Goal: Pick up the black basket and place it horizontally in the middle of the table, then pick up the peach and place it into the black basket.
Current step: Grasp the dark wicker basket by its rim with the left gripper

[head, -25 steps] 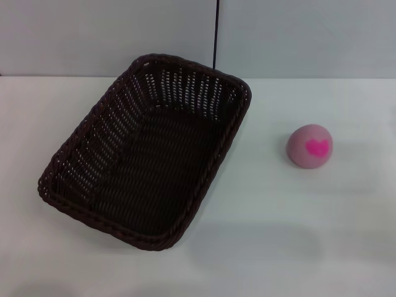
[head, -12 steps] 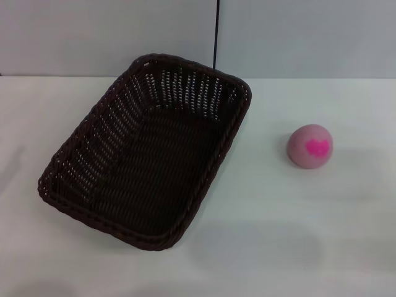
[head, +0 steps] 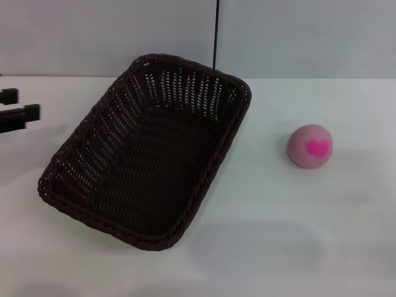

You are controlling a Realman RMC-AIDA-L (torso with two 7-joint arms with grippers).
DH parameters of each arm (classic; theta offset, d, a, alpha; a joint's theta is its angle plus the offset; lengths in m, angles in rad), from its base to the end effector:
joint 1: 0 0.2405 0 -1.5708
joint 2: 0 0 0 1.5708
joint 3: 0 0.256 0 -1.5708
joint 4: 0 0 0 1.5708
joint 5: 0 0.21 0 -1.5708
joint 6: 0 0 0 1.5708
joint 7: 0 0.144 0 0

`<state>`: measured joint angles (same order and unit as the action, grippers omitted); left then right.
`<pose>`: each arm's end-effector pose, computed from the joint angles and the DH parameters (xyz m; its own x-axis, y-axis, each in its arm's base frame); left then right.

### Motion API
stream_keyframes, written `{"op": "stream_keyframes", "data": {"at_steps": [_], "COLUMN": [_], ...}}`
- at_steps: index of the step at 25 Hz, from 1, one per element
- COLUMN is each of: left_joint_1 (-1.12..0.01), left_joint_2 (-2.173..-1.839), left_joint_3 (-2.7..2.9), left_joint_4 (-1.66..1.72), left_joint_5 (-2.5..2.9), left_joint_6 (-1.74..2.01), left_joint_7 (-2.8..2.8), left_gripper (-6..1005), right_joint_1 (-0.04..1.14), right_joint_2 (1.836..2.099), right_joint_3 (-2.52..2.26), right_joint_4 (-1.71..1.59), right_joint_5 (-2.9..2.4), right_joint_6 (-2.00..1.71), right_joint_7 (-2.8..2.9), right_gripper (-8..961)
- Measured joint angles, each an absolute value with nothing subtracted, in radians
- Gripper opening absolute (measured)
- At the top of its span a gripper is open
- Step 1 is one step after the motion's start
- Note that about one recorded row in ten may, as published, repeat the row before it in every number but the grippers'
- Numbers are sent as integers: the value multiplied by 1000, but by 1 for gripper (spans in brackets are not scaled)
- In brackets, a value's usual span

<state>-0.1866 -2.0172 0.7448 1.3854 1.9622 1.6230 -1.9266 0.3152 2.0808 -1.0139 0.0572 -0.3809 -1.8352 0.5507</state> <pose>-0.2866 0.2839 0.1346 0.7575 0.4823 0.4400 0.6465 -0.6478 -0.4031 0.3304 0.2427 0.0445 0.3654 0.4041 -0.8385 -0.8450 -0.2338 -0.4809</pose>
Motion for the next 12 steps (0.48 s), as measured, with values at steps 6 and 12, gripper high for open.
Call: {"op": "stream_keyframes", "data": {"at_steps": [6, 12], "left_joint_1": [-329, -414], "left_joint_2": [-2058, -2066], "left_joint_3": [835, 1003], "left_joint_4": [1507, 1524], "left_joint_5": [2261, 2445], "left_joint_6": [1638, 1609], "left_joint_7": [-2099, -2246], "left_gripper": [609, 610], "right_joint_1": [306, 304], "right_joint_2": [2082, 2082], "right_joint_3": [-1013, -1002], "right_joint_4": [57, 57], "right_joint_5": [-380, -380], "right_joint_6": [-1881, -1896], "right_joint_7": [552, 565], "right_gripper": [695, 695]}}
